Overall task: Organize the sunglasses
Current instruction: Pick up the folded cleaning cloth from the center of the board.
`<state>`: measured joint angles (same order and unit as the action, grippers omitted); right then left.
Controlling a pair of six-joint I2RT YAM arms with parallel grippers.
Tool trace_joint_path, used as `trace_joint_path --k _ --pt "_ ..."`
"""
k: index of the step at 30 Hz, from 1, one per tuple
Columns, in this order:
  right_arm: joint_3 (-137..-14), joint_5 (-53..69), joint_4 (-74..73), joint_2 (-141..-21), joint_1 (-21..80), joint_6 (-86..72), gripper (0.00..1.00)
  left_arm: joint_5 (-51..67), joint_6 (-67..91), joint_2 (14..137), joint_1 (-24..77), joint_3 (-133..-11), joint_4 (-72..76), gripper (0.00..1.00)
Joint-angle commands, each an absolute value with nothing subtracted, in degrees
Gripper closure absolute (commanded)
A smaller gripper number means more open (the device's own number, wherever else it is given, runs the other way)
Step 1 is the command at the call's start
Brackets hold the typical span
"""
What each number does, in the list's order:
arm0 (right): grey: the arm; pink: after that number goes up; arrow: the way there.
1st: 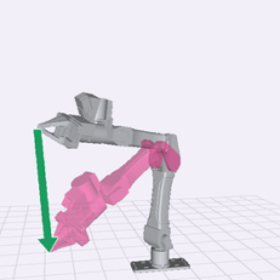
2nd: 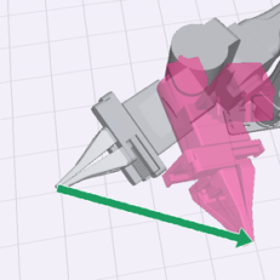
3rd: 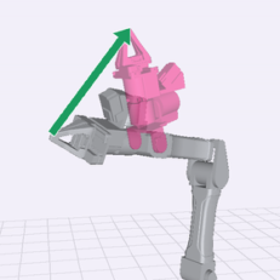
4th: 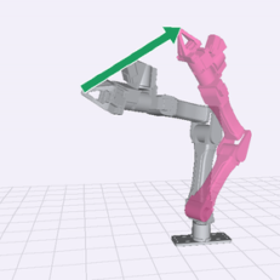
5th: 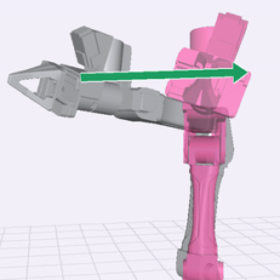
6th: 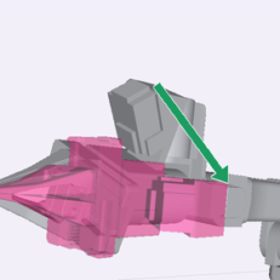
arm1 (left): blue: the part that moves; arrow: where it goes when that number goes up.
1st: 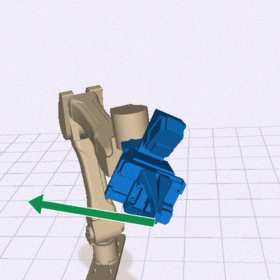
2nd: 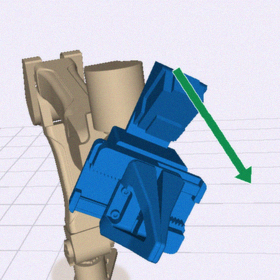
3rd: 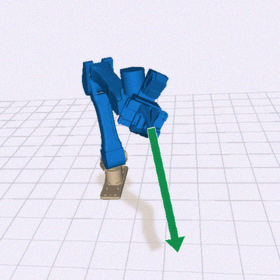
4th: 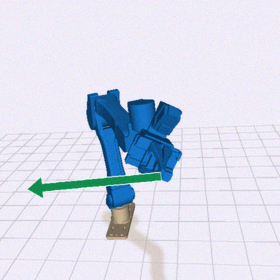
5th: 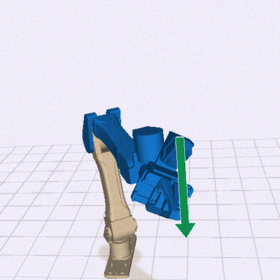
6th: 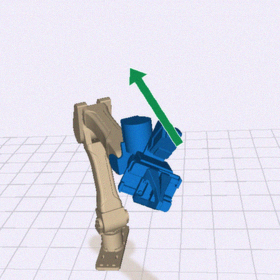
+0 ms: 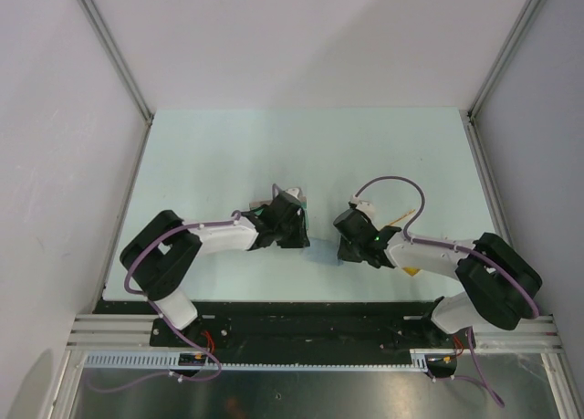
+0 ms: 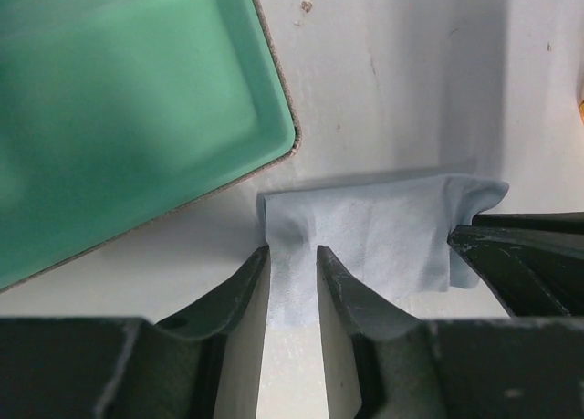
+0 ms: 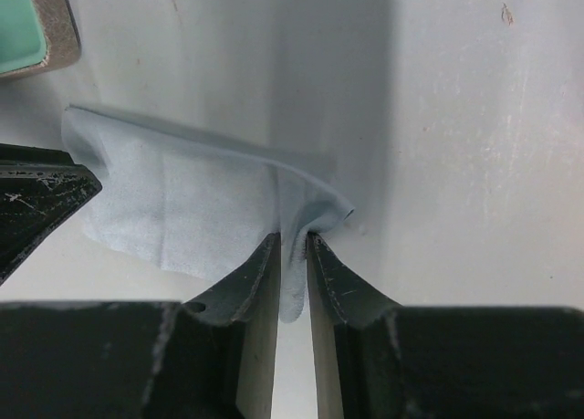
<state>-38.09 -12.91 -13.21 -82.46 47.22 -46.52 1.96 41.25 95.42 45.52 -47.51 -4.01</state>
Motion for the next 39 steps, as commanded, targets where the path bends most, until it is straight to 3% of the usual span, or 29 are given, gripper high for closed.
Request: trace_joint_path --k 1,11,19,28,31,39 --pt "-37.8 -14.1 -17.3 -84.9 47.7 -47.1 0.78 1.0 38.9 96.9 46.1 -48.8 -6.6 0.66" --pt "-37.9 -14.2 -17.5 -85.3 47.7 -47.0 0.81 1.1 38.4 98.2 46.5 -49.6 -7.2 0.68" --pt "-37.9 -14.2 -17.5 -85.4 47.8 -47.0 0.83 0.2 38.1 98.2 46.6 -49.7 -7.8 0.77" --pt "-37.9 -13.9 -17.0 -86.0 47.9 -46.8 0.94 0.1 38.0 99.5 46.7 -49.9 -8.3 0.90" --pt "-38.0 -13.9 -16.7 -86.1 47.9 -46.6 1.00 0.2 37.4 100.2 46.7 -50.4 -8.5 0.99" --pt "-39.6 -15.3 -16.4 -84.5 48.3 -45.1 1.00 0.1 36.9 97.5 46.7 -51.1 -9.1 1.00"
